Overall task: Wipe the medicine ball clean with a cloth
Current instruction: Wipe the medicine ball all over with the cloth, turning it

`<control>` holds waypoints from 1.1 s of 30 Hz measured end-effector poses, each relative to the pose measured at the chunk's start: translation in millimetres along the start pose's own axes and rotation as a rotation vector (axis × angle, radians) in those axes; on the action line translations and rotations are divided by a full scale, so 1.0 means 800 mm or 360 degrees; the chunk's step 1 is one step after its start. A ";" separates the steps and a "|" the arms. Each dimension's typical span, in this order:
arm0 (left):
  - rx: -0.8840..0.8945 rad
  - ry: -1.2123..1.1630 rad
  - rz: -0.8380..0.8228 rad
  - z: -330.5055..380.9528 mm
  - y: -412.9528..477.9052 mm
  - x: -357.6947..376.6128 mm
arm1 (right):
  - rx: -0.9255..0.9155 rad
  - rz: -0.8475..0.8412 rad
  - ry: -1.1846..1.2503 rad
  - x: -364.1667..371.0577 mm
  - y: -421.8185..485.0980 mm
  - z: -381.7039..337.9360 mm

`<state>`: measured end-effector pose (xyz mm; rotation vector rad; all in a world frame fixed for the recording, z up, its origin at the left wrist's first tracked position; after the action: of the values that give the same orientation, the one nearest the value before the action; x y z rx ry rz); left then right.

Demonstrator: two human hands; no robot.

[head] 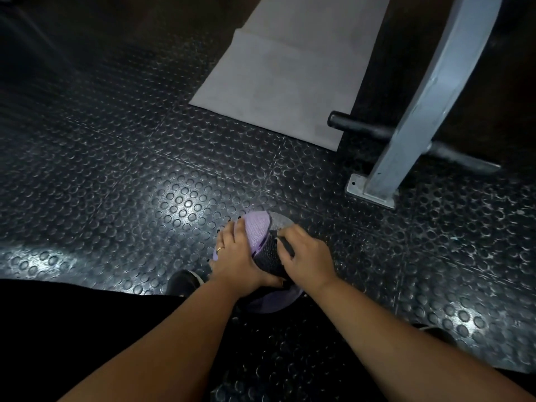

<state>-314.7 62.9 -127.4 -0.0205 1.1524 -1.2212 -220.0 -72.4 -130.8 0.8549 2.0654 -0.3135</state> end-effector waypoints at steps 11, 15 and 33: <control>0.0086 0.0069 0.0034 -0.014 -0.016 0.006 | 0.0490 -0.0263 0.0010 0.007 0.064 0.039; 0.0059 0.0024 0.0031 -0.013 -0.012 0.002 | 0.0531 -0.0256 0.0132 0.003 0.060 0.033; 0.0102 0.0032 0.0071 -0.015 -0.013 0.004 | 0.0425 -0.0071 0.0023 0.002 0.039 0.001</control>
<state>-330.6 62.4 -129.5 0.0657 1.1253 -1.2202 -199.4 -49.4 -130.0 0.9716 2.0869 -0.6193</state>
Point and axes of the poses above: each hand's wrist, its own y-axis towards the middle knuckle, its own x-axis out of the palm, z = x × y, the point moved 2 cm from there along y, towards the middle knuckle, and after that the axes turned 5 degrees about -z, right-handed, at the moved point
